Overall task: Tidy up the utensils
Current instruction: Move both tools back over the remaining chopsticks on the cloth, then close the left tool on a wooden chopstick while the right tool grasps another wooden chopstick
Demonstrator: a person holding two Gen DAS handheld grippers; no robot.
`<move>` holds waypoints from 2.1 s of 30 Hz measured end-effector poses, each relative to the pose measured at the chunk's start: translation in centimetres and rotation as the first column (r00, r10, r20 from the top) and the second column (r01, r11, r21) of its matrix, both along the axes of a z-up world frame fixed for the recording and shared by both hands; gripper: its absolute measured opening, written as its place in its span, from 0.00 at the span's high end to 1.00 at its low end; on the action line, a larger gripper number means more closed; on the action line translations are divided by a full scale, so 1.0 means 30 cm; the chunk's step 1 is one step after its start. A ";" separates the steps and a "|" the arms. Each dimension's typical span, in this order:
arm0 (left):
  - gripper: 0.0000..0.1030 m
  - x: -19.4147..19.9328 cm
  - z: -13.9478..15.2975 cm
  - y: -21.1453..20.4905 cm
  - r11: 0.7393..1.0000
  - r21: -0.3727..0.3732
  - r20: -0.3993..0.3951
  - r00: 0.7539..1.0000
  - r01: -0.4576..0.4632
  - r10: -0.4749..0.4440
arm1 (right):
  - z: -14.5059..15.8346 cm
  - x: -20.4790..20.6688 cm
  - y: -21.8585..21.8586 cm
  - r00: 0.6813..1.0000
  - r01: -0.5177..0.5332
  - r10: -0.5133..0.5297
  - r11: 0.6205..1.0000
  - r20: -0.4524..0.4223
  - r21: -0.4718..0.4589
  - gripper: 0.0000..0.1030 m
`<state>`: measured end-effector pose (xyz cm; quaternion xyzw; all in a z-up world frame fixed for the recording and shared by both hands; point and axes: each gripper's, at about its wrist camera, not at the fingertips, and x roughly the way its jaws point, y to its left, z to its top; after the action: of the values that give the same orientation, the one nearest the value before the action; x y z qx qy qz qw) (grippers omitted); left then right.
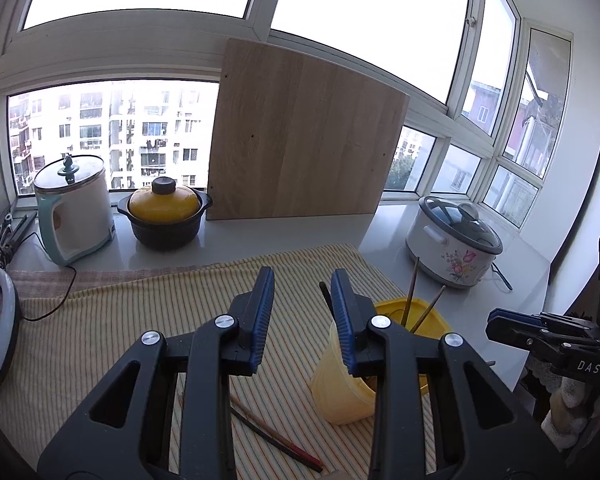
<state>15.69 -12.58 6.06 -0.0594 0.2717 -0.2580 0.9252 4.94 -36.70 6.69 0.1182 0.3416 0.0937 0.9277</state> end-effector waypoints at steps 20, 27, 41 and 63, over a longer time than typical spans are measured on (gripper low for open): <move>0.72 0.024 -0.350 0.279 0.990 0.104 -0.300 0.946 -0.099 0.126 | -0.199 -0.028 0.292 0.979 -0.176 0.169 0.983 -0.112 -0.060 0.72; 0.72 0.028 -0.506 0.267 0.990 0.126 -0.419 0.901 -0.067 0.114 | -0.360 -0.010 0.368 0.956 -0.214 0.199 0.976 -0.214 -0.046 0.72; 0.72 0.071 -0.638 0.245 0.991 0.120 -0.555 0.824 -0.056 0.114 | -0.481 0.002 0.394 0.931 -0.216 0.211 0.976 -0.299 0.017 0.72; 0.92 0.125 -0.641 0.144 0.964 0.266 -0.536 0.832 0.005 0.144 | -0.494 0.058 0.387 0.925 -0.197 0.197 0.980 -0.326 0.032 0.71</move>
<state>19.45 -8.27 -13.17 -0.0210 0.5550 -0.1587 0.8163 6.70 -25.09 -8.14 0.0968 0.5012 0.1652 0.8439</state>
